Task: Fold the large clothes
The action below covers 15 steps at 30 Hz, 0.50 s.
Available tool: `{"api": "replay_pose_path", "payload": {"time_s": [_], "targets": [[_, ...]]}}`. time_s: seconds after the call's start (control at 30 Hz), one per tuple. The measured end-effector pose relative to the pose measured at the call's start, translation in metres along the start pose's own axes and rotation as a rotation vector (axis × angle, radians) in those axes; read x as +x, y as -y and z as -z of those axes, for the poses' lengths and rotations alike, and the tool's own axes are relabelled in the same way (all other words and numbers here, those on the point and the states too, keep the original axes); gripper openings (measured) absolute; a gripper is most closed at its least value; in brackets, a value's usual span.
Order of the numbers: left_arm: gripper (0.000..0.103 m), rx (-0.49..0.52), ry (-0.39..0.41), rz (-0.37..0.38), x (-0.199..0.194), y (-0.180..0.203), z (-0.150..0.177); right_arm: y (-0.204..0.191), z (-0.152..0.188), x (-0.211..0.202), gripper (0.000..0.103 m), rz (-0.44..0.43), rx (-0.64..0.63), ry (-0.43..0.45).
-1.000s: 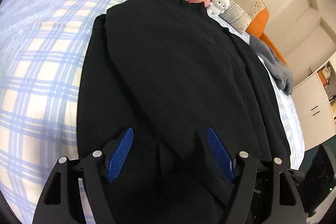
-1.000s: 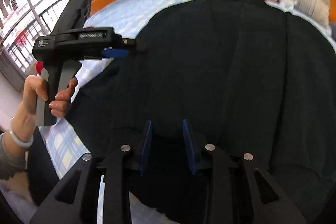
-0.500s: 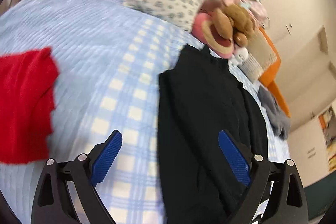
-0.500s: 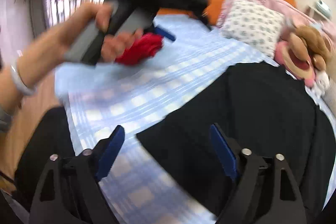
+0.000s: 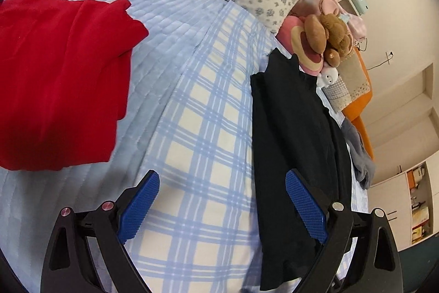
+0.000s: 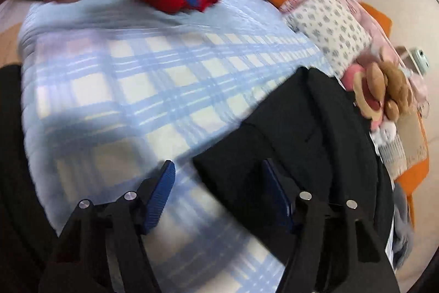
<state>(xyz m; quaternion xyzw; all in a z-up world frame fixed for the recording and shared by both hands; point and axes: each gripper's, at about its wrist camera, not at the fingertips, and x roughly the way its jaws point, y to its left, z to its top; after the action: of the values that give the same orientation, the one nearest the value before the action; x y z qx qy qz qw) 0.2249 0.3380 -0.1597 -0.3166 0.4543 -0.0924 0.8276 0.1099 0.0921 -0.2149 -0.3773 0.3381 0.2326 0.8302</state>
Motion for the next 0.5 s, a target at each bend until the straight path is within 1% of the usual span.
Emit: {"api": "replay_pose_path", "payload": {"time_s": [0.03,0.1,0.13,0.17,0.2,0.23,0.27,0.3,0.33,0.37,0.4,0.43,0.5], "targets": [[0.094,0.003,0.002,-0.001,0.0,0.0,0.0,0.007,-0.002,-0.002,0.06,0.031,0.016,-0.004],[0.094,0.019,-0.001,0.0,0.001,0.0,-0.003,0.018,-0.006,0.001,0.058,0.032,0.038,-0.024],[0.094,0.024,-0.005,0.002,0.002,0.001,-0.007,0.024,-0.006,0.004,0.045,-0.005,0.062,-0.035],[0.094,0.031,-0.01,0.004,0.004,0.003,-0.011,0.025,-0.007,0.007,0.039,-0.028,0.071,-0.045],[0.094,0.044,-0.02,0.012,0.009,0.006,-0.018,0.025,-0.006,0.008,0.037,-0.043,0.073,-0.049],[0.094,0.056,-0.028,0.016,0.012,0.011,-0.024,0.024,-0.006,0.007,0.032,-0.044,0.074,-0.04],[0.094,0.074,-0.036,0.013,0.016,0.017,-0.03,0.024,-0.006,0.006,0.029,-0.05,0.08,-0.035],[0.094,0.107,-0.051,0.01,0.026,0.026,-0.041,0.025,-0.005,0.005,0.028,-0.06,0.09,-0.031],[0.094,0.129,-0.065,0.019,0.035,0.034,-0.05,0.029,-0.004,0.005,0.025,-0.077,0.109,-0.024],[0.094,0.14,-0.08,0.031,0.041,0.042,-0.057,0.033,-0.003,0.004,0.022,-0.093,0.127,-0.023],[0.094,0.149,-0.098,0.055,0.051,0.049,-0.066,0.037,-0.002,0.004,0.022,-0.114,0.145,-0.022],[0.094,0.147,-0.119,0.101,0.063,0.057,-0.078,0.043,-0.001,0.003,0.022,-0.149,0.175,-0.021],[0.094,0.134,-0.144,0.166,0.086,0.071,-0.099,0.053,0.002,0.001,0.021,-0.219,0.234,-0.022]]}}
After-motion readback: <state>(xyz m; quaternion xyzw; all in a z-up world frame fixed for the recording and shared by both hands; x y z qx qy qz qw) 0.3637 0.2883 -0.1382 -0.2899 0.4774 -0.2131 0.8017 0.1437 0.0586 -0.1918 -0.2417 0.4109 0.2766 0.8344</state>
